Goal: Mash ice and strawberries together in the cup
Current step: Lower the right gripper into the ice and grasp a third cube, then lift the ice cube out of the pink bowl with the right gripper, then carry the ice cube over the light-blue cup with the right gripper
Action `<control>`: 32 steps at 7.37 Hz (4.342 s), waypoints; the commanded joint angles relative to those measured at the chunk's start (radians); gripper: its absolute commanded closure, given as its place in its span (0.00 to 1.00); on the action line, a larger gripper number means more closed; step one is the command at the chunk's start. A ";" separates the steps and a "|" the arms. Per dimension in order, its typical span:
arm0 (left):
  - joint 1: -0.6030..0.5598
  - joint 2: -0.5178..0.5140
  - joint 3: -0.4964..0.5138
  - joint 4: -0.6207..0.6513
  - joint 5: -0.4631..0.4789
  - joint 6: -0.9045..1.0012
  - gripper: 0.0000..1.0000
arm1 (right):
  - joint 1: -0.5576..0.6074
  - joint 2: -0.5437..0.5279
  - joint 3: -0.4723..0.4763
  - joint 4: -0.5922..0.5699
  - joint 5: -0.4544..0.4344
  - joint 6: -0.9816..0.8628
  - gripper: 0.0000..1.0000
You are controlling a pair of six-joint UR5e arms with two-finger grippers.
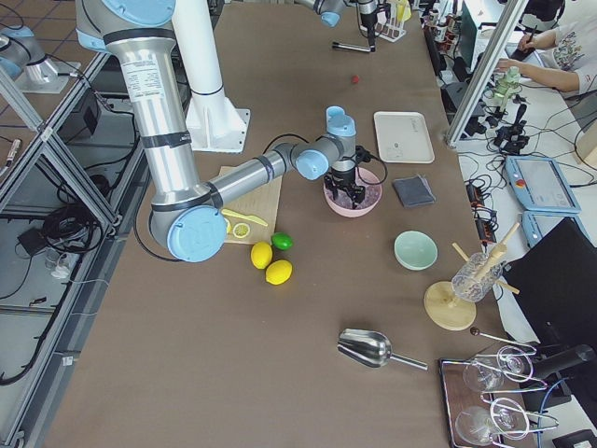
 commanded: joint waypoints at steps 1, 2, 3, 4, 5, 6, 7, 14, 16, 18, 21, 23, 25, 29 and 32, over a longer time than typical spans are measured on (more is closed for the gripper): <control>0.012 -0.009 0.008 0.000 0.019 0.001 0.02 | -0.005 -0.025 0.021 0.001 -0.002 -0.031 0.15; 0.012 -0.009 0.016 -0.001 0.019 0.002 0.02 | -0.005 -0.027 0.021 0.001 -0.005 -0.031 0.15; 0.012 -0.014 0.014 -0.002 0.019 0.001 0.02 | -0.004 -0.028 0.021 0.001 -0.022 -0.032 0.16; 0.011 -0.014 0.014 -0.002 0.019 0.002 0.02 | -0.008 -0.033 0.013 0.001 -0.030 -0.031 0.17; 0.012 -0.016 0.014 -0.002 0.019 -0.001 0.02 | -0.011 -0.042 0.019 0.001 -0.043 -0.032 0.20; 0.012 -0.016 0.014 -0.002 0.019 -0.001 0.02 | -0.011 -0.040 0.021 0.001 -0.043 -0.031 0.30; 0.012 -0.016 0.014 -0.002 0.019 -0.001 0.02 | -0.011 -0.040 0.021 0.001 -0.043 -0.029 0.38; 0.019 -0.016 0.016 -0.002 0.019 -0.001 0.02 | -0.010 -0.036 0.056 -0.007 -0.045 -0.003 0.90; 0.022 -0.028 0.027 0.002 0.019 -0.001 0.02 | 0.030 -0.008 0.116 -0.118 0.010 0.000 1.00; 0.026 -0.039 0.031 -0.002 0.019 -0.004 0.02 | 0.016 0.189 0.107 -0.253 0.047 0.255 1.00; 0.038 -0.039 0.027 -0.003 0.018 -0.028 0.02 | -0.098 0.532 0.006 -0.352 0.062 0.674 1.00; 0.058 -0.039 0.027 -0.003 0.019 -0.030 0.02 | -0.199 0.695 -0.155 -0.332 -0.060 0.798 1.00; 0.058 -0.039 0.027 -0.003 0.019 -0.033 0.02 | -0.281 0.713 -0.188 -0.290 -0.146 0.874 1.00; 0.069 -0.037 0.024 -0.005 0.019 -0.033 0.02 | -0.338 0.733 -0.296 -0.190 -0.241 0.876 1.00; 0.072 -0.037 0.027 -0.003 0.019 -0.030 0.02 | -0.355 0.730 -0.346 -0.121 -0.257 0.886 1.00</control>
